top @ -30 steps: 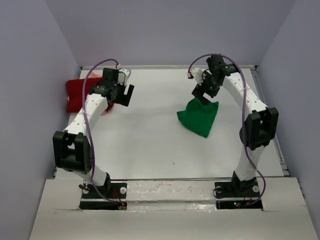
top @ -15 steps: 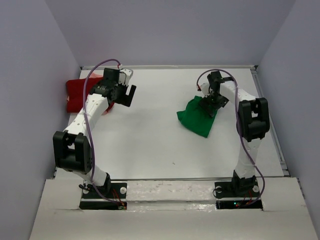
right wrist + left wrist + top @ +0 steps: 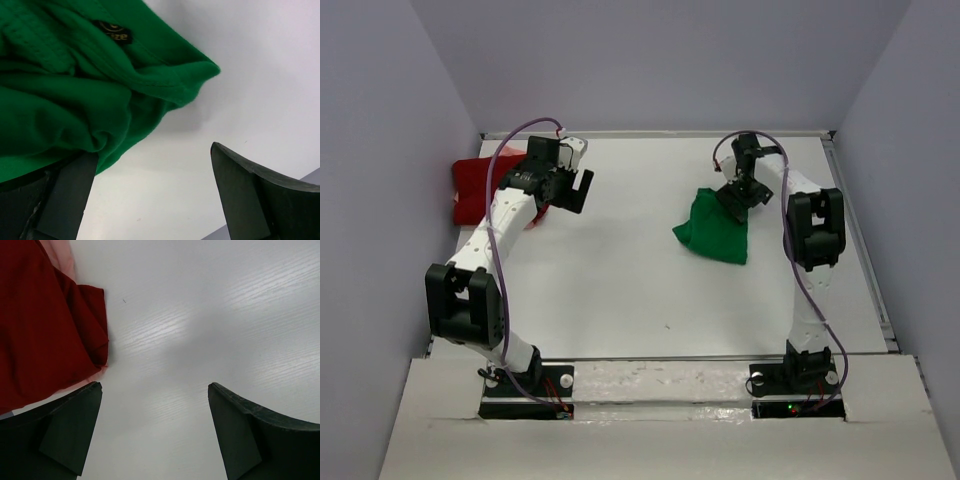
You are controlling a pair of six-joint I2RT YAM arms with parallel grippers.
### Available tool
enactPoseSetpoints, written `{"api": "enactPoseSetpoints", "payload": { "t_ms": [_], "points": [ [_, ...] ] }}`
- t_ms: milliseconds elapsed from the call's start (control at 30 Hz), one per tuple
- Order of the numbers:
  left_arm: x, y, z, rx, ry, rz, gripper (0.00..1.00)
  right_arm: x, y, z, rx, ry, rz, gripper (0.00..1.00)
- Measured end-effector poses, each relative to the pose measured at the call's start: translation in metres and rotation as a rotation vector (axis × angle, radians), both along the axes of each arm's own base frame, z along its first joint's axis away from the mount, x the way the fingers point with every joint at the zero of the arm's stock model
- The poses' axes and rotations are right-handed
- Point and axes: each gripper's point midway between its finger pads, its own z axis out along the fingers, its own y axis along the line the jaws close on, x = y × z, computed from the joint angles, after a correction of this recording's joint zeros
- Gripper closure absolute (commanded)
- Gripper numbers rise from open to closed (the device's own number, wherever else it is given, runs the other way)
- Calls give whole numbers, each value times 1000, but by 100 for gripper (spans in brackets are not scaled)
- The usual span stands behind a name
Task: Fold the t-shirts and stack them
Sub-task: Fold the long partially folded tshirt into a neat square
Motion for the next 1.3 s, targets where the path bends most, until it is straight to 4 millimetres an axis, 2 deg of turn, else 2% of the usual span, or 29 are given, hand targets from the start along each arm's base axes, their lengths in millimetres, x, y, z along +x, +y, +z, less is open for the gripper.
{"api": "enactPoseSetpoints", "payload": {
  "t_ms": [167, 333, 633, 767, 867, 967, 1100, 1167, 1300],
  "points": [
    [0, 0, 2, -1, -5, 0, 1, 23, 14, 1, 68, -31, 20, 0],
    [0, 0, 2, -1, -5, 0, 1, 32, 34, 0, 142, -37, 65, 0],
    [0, -1, 0, 1, 1, -2, 1, 23, 97, -1, 255, -11, 196, 0],
    [0, -2, -4, 3, 11, -5, 1, 16, 118, -1, 291, 4, 236, 0],
    [0, -2, -5, 3, 12, -5, 1, 15, 122, -1, 296, 6, 245, 0],
    [0, -3, -5, 2, 12, -7, 1, 17, 118, 3, 280, -4, 240, 0],
    [-1, -6, -5, -12, 15, -20, 1, 16, 119, 20, 294, -27, 246, 0],
    [-1, -8, -5, -20, 17, -30, 1, 12, 122, 37, 324, -37, 256, 0],
    [-1, -11, -7, -30, 26, -41, 1, 1, 131, 90, 393, -93, 297, 0]
  ]
}}
